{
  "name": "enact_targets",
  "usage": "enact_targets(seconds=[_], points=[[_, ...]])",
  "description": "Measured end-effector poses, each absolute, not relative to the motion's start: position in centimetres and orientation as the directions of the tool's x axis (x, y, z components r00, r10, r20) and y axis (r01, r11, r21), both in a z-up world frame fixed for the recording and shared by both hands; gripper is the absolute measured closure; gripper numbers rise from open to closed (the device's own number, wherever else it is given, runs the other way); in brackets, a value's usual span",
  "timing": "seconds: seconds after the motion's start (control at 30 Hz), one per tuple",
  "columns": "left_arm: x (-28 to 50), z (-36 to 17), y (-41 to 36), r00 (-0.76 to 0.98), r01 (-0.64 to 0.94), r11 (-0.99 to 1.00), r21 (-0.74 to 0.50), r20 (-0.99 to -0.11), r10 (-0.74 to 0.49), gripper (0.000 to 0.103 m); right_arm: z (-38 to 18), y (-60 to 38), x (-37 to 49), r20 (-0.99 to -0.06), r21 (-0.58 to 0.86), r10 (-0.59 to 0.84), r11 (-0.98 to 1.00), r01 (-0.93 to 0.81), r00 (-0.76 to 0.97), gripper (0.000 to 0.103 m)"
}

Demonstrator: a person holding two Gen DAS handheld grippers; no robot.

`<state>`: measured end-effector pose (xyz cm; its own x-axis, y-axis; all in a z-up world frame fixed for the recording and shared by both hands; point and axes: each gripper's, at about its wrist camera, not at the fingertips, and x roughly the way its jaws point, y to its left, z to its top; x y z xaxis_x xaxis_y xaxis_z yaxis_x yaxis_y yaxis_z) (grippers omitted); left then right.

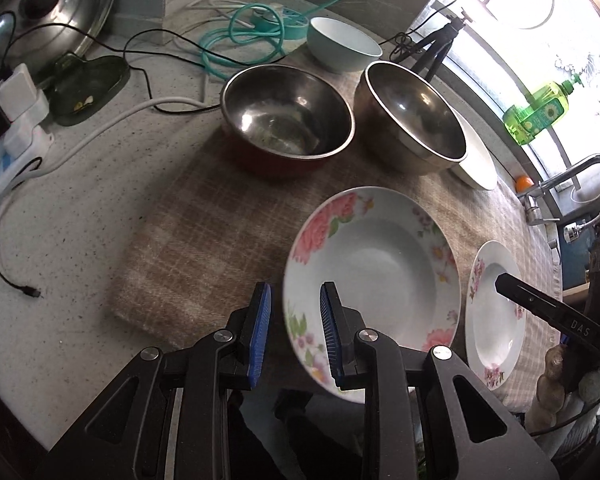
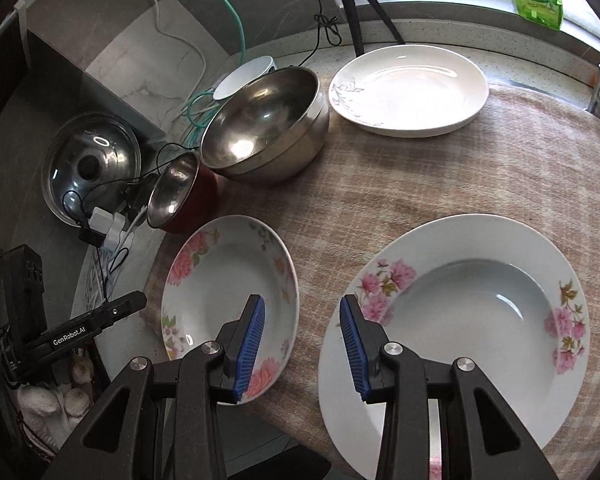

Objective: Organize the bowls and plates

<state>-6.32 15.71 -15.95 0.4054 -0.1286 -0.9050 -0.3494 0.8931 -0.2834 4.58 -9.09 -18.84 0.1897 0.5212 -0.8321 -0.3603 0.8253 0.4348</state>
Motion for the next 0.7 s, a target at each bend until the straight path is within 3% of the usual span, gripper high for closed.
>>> enact_targets(seconds=[0.7], points=[[-7.1, -18.1, 16.8, 0.380, -0.356, 0.875, -0.328, -0.906, -0.185, 0.079, -21.6, -5.9, 5.1, -0.873, 0.392, 0.471, 0.829, -0.398, 0.122, 0.075]])
